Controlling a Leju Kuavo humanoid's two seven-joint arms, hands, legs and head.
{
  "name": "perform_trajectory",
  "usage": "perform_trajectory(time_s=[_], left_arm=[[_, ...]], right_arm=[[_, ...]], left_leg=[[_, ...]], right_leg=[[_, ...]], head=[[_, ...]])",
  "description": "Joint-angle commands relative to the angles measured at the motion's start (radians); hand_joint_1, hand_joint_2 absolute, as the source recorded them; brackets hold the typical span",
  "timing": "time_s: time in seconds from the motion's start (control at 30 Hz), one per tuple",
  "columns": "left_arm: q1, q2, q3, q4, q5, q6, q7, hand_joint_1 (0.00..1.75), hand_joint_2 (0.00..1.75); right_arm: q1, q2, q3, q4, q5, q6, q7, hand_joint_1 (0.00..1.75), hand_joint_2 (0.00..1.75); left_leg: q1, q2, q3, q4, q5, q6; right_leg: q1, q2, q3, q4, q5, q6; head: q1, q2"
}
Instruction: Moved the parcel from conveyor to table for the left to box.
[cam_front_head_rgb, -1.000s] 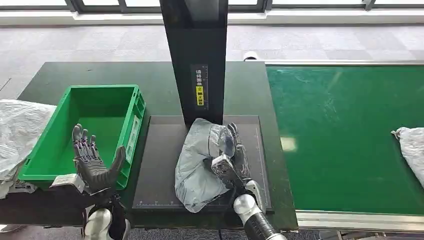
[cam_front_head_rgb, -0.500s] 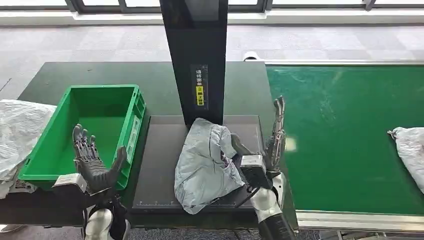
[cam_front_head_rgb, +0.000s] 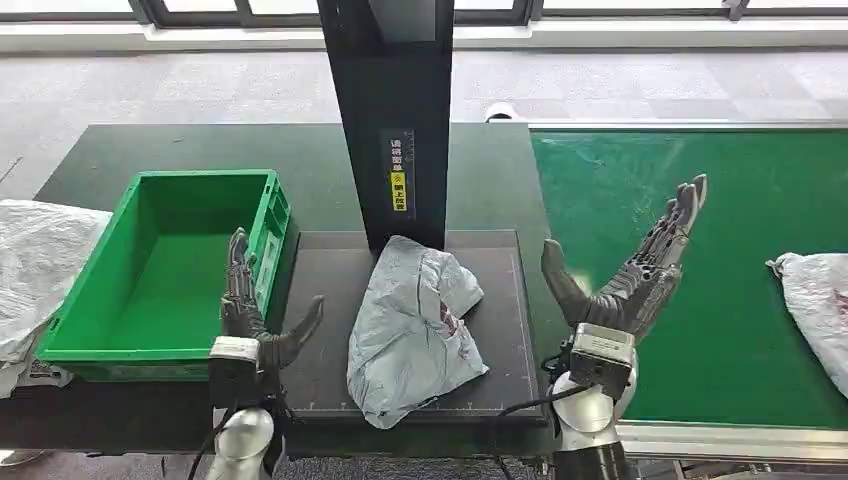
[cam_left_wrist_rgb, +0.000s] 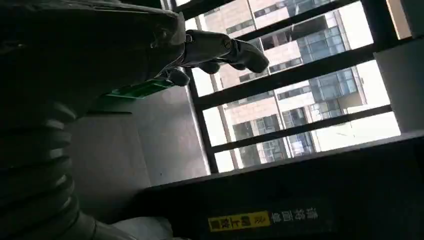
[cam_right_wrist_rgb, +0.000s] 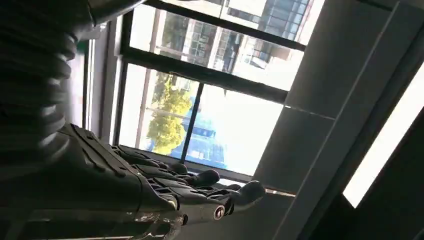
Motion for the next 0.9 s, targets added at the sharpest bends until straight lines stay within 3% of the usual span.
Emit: perform_trajectory(time_s=[0.03, 0.23, 0.8, 0.9], left_arm=[[-0.231, -0.038, -0.168, 0.389, -0.189, -0.032, 0.043, 0.00, 1.75], [-0.231, -0.038, -0.168, 0.389, -0.189, -0.032, 0.043, 0.00, 1.75], [-0.231, -0.038, -0.168, 0.389, -0.189, -0.032, 0.043, 0.00, 1.75], [-0.272, -0.040, -0.207, 0.487, -0.265, 0.000, 0.070, 0.00, 1.75]], right_arm=[[0.083, 0.028, 0.013, -0.085, -0.026, 0.003, 0.003, 0.00, 1.75], [0.083, 0.028, 0.013, -0.085, -0.026, 0.003, 0.003, 0.00, 1.75], [0.083, 0.028, 0.013, -0.085, -0.026, 0.003, 0.003, 0.00, 1.75], [0.061, 0.028, 0.028, -0.056, -0.037, 0.003, 0.003, 0.00, 1.75]], left_leg=[[0.000, -0.012, 0.001, -0.002, 0.002, 0.001], [0.000, -0.002, 0.001, -0.001, 0.000, 0.000], [0.000, -0.002, 0.001, -0.001, 0.000, 0.000], [0.000, -0.003, 0.002, -0.002, 0.000, 0.000]], right_leg=[[0.000, -0.012, 0.006, -0.003, -0.002, 0.000], [0.000, -0.003, 0.003, -0.001, 0.000, 0.000], [0.000, -0.002, 0.002, -0.001, 0.001, 0.000], [0.000, -0.004, 0.004, -0.001, 0.000, 0.000]], head=[[0.000, 0.000], [0.000, 0.000], [0.000, 0.000], [0.000, 0.000]])
